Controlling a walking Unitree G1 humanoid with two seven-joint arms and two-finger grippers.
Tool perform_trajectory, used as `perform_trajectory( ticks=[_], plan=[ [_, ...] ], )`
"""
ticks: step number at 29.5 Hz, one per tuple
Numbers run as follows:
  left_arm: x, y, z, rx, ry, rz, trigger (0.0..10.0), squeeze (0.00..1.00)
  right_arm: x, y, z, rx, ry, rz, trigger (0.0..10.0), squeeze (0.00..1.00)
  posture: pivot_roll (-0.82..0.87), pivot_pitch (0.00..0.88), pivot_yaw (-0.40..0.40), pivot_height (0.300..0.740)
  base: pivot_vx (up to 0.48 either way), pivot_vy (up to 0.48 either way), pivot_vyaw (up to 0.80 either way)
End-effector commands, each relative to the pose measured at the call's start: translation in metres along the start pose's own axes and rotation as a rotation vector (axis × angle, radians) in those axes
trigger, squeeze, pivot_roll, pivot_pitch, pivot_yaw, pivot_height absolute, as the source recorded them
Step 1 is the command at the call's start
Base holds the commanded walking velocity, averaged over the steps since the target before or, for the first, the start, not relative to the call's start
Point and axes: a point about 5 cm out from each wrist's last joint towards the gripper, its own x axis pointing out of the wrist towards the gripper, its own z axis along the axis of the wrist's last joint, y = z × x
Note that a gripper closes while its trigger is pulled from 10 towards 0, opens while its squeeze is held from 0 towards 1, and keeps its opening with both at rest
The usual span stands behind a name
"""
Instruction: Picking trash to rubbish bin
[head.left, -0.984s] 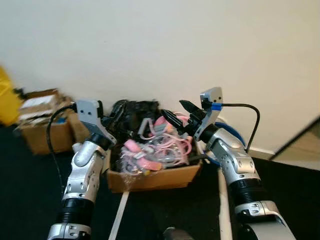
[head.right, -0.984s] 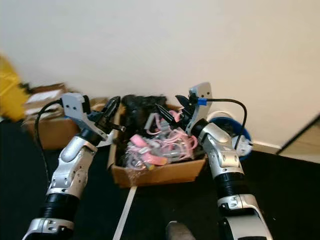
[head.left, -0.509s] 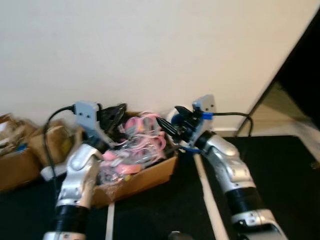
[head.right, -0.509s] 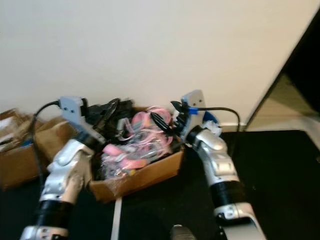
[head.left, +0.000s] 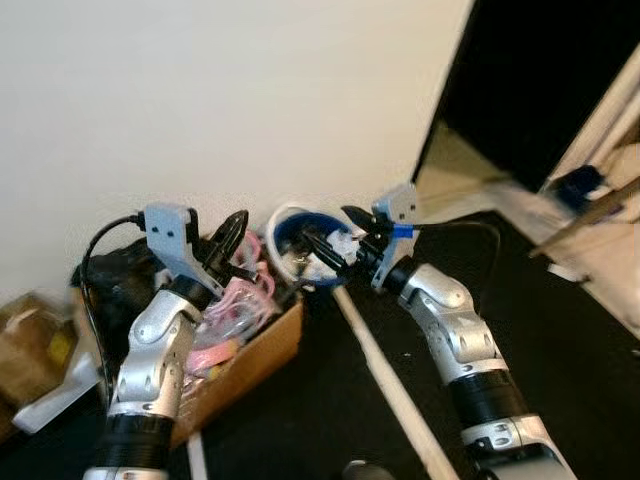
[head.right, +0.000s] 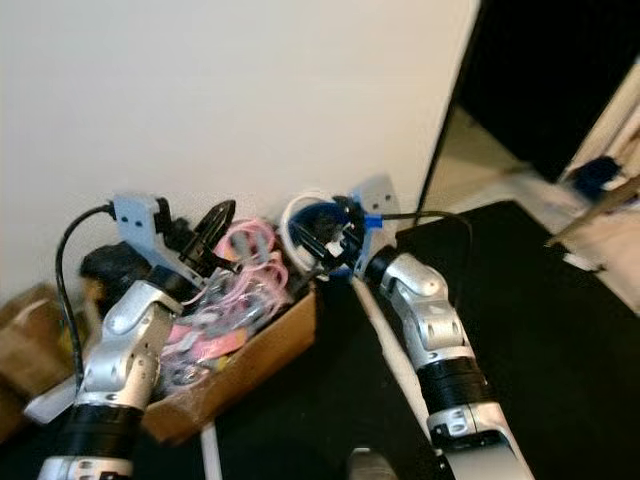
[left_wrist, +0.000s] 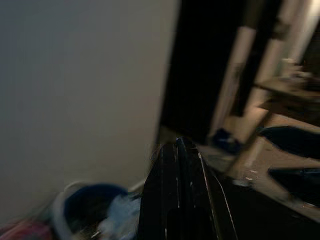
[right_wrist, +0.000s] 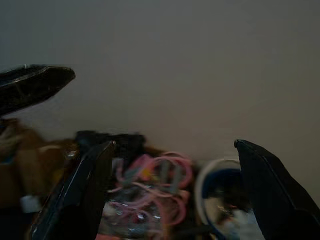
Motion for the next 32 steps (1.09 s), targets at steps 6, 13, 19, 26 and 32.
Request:
perform_trajectory(
  ticks=[6, 13, 19, 26, 32],
  plan=[
    [0.005, -0.002, -0.003, -0.021, 0.014, -0.015, 10.0, 0.00, -0.003, 0.000, -0.006, 0.000, 0.027, 0.021, 10.0, 0.00, 0.01, 0.000, 0.009, 0.740, 0.000, 0.000, -0.80],
    [0.010, -0.003, -0.003, -0.038, 0.014, -0.032, 10.0, 0.00, -0.002, -0.004, -0.007, -0.004, 0.036, 0.019, 10.0, 0.00, 0.01, 0.000, -0.007, 0.740, 0.000, 0.000, -0.80],
    [0.009, -0.003, -0.004, -0.045, 0.009, -0.017, 10.0, 0.00, -0.004, -0.006, -0.008, 0.018, 0.037, 0.017, 10.0, 0.00, 0.01, 0.000, -0.013, 0.740, 0.000, 0.000, -0.80],
    [0.008, 0.001, -0.007, -0.036, 0.030, 0.000, 10.0, 0.00, -0.003, -0.006, -0.008, 0.021, 0.034, 0.015, 10.0, 0.00, 0.01, 0.000, -0.011, 0.740, 0.000, 0.000, -0.80],
    [0.000, 0.018, -0.008, 0.041, 0.023, 0.151, 10.0, 0.00, -0.002, -0.008, -0.007, 0.029, 0.020, -0.007, 10.0, 0.00, 0.01, 0.000, -0.014, 0.740, 0.000, 0.000, -0.80]
  ],
)
